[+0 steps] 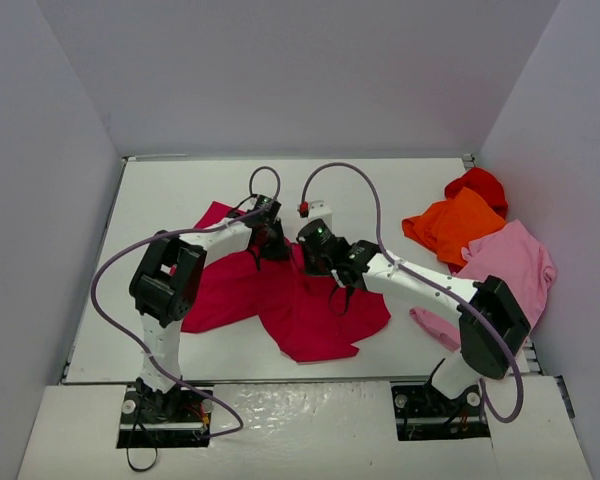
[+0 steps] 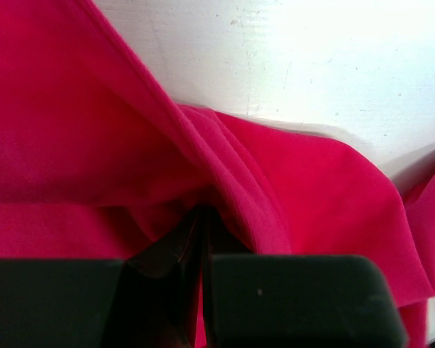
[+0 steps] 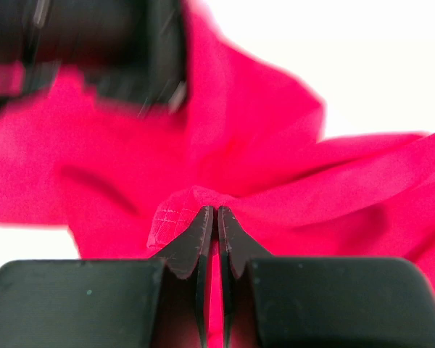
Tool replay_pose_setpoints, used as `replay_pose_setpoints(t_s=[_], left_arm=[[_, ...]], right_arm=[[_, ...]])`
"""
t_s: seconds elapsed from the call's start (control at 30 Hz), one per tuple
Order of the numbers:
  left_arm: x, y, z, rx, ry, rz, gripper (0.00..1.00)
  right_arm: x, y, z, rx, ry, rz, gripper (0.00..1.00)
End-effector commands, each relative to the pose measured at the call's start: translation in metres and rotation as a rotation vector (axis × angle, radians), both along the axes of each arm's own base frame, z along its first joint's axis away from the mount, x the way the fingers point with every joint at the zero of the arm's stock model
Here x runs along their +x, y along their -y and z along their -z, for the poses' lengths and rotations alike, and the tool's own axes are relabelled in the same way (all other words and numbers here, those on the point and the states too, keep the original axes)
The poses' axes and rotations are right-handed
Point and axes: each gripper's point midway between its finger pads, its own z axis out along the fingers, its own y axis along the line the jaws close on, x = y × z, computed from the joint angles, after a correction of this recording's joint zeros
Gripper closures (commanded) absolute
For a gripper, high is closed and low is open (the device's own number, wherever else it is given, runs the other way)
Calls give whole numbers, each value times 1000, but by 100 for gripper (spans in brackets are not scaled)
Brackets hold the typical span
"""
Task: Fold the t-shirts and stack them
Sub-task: Flatten out the tshirt
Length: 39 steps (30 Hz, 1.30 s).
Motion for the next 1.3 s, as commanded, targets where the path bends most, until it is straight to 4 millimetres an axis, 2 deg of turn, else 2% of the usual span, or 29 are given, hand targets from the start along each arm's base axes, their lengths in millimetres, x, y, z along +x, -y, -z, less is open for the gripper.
replay_pose_setpoints(t_s=[0.0,0.2,0.33,0.37,0.5,0.53,0.6,0.77,0.97,1.07,1.1,1.17,1.23,1.27], left_arm=[[-20,-6,8,51,-46,13,100],[-24,-8,7,59,-45,19,100],[-25,-8,7,60,-48,19,100],[-25,-8,7,59,-48,19,100],[-28,-8,7,61,-50,22,100],[-29,-8,7,60,-49,22,100],[-32,-9,10,64,-57,23,100],[-35,-10,12,66,-64,23,100],[-40,-13,14,75,-67,22,100],[-42,-13,16,76,-74,23,100],[-43,-13,16,76,-74,23,100],[-44,-13,15,78,-72,23,100],[-45,-14,14,85,-66,19,100],[-43,-16,12,92,-54,13,100]], right_arm=[[66,24,-30,-80,145,72,100],[140,47,-44,-69,215,133,100],[187,51,-54,-7,276,137,100],[197,53,-60,0,301,146,100],[231,57,-56,-18,342,163,100],[235,59,-55,-21,345,167,100],[252,53,-67,1,402,158,100],[281,51,-58,-20,437,160,100],[307,68,-57,-130,517,196,100],[321,87,-61,-233,563,267,100],[324,91,-56,-257,558,282,98],[329,102,-61,-289,567,333,83],[330,113,-67,-294,570,401,51],[328,119,-72,-276,572,433,39]])
